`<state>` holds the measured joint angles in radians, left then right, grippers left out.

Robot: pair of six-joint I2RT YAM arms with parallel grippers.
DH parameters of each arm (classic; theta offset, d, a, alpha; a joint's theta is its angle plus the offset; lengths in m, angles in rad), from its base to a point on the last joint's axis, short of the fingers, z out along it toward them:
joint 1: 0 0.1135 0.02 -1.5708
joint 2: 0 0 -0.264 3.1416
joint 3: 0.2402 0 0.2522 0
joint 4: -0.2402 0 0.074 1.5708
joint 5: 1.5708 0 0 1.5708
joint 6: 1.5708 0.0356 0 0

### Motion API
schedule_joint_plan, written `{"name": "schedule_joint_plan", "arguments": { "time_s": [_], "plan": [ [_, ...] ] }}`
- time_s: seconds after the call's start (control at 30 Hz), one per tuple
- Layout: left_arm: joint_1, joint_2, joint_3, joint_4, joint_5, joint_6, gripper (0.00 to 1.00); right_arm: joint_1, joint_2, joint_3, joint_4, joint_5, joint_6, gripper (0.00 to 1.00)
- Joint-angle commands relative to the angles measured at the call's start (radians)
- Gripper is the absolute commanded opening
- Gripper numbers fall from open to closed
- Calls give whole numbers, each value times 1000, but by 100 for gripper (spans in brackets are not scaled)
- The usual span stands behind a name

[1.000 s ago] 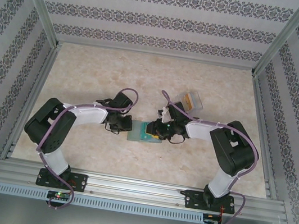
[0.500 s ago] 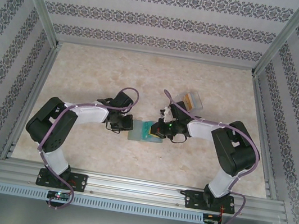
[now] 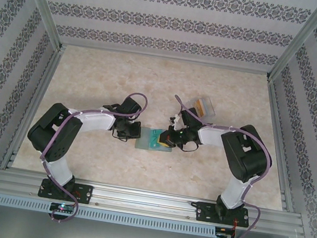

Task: Put the credit cards into the card holder
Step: Insert the credit card into the card holder.

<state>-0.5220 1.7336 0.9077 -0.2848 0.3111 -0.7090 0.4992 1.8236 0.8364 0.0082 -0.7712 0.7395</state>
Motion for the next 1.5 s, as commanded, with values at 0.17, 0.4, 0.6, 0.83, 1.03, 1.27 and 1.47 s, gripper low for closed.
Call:
{"name": "schedule_joint_plan", "arguments": {
  "time_s": [0.17, 0.4, 0.6, 0.83, 1.03, 1.27, 1.47],
  "plan": [
    [0, 109, -58, -33, -86, -10, 9, 21, 47, 9, 68, 31, 36, 0],
    [0, 107, -50, -68, -115, -12, 7, 4, 3, -21, 92, 67, 37, 0],
    [2, 32, -67, -72, -103, -6, 18, 11, 12, -22, 128, 18, 47, 0],
    [20, -104, -57, -132, -86, -18, 24, 21, 33, -27, 152, 8, 52, 0],
    [21, -130, -51, -143, -97, -27, 29, 22, 45, -19, 154, -1, 52, 0],
    [21, -31, -72, -36, -20, -37, 22, 33, 59, -10, 171, -13, 58, 0],
    [20, 19, -54, -39, -42, -39, 14, 40, 70, -13, 221, -27, 97, 0]
  ]
}}
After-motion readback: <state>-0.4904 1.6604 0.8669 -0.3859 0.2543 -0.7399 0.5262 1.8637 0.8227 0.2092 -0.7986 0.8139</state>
